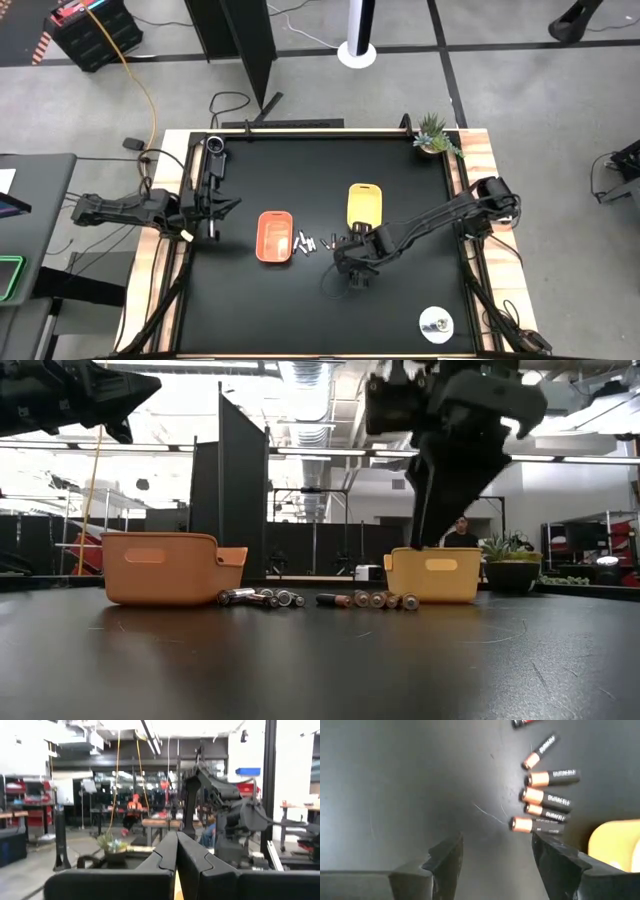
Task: Sort batteries
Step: Put the big brown battery into the yellow bin
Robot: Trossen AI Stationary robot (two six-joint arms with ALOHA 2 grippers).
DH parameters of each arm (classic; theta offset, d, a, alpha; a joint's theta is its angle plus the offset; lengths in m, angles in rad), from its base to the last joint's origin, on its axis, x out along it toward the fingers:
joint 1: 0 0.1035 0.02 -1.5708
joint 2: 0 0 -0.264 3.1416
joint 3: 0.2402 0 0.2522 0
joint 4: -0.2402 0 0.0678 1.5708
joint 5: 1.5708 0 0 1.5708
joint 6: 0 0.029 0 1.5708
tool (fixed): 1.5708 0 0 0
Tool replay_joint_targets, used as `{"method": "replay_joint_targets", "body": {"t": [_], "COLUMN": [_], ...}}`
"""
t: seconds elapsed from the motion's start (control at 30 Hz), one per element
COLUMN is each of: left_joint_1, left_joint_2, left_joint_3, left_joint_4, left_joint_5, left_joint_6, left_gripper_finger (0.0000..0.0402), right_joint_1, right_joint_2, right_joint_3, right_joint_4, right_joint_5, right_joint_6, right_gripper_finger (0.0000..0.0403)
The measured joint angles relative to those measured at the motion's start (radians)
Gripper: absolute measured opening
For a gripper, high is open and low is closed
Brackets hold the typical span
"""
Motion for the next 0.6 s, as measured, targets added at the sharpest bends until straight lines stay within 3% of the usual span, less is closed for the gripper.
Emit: {"method": "replay_joint_targets", "body": {"t": [0.23,0.6], "left_joint_1": [0.000,0.000], "left_joint_2": [0.000,0.000], "left_joint_3": [0.001,0.001], "left_joint_4": [-0.050,-0.071], "left_joint_5": [0.000,0.000], "left_joint_6": [-0.050,-0.094], "left_gripper_finger": [0.0000,0.0000], "right_joint_1": [0.012,-0.022], "right_joint_2": [0.014,0.026], "right_joint_3": [-0.046,-0.127], "right_joint_4": [0.042,0.117], "right_joint_5": [0.085,0.087], "right_joint_6": [0.060,0.207], "right_gripper_finger": [0.0256,0.0256]}}
